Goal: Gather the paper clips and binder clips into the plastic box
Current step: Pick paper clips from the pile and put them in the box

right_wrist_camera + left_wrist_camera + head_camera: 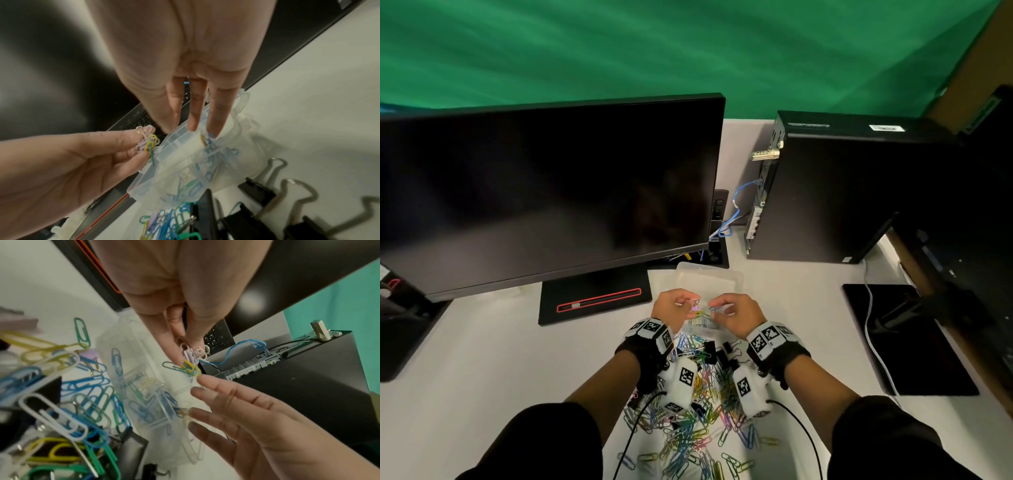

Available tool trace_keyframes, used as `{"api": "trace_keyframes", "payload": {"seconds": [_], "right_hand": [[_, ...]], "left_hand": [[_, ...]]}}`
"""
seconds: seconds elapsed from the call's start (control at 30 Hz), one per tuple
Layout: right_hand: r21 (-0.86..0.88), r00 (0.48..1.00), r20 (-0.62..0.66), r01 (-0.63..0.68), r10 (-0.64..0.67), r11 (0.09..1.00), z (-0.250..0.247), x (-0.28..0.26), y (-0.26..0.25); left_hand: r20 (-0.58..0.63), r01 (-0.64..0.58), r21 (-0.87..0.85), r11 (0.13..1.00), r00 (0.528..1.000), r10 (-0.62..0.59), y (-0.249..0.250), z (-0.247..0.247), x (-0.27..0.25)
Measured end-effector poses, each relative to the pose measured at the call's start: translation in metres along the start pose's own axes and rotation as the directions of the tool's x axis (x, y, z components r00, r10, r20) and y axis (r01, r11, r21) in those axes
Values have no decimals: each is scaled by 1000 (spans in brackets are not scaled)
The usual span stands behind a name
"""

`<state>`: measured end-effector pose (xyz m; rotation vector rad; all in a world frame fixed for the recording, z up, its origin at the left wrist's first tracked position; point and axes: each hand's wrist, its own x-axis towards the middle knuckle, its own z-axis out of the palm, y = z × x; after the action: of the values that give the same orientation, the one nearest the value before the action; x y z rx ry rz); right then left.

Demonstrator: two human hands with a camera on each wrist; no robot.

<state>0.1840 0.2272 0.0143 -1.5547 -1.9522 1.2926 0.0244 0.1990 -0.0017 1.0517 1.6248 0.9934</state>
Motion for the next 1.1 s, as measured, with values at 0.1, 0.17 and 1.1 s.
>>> {"api": "trace_keyframes", "payload": {"seconds": [0.1,0.17,1.1], "right_hand": [[38,1000,-15,27,-27,999,3,1,-2],[73,998,-50,40,-37,996,6,1,-3],[337,980,-182,-9,74,941,1,6,3]], "left_hand": [[17,8,-78,997,1000,-7,3,6,0],[9,18,-111,994,1000,-17,5,10,1],[-50,78,-105,991,995,-84,4,4,9]]}}
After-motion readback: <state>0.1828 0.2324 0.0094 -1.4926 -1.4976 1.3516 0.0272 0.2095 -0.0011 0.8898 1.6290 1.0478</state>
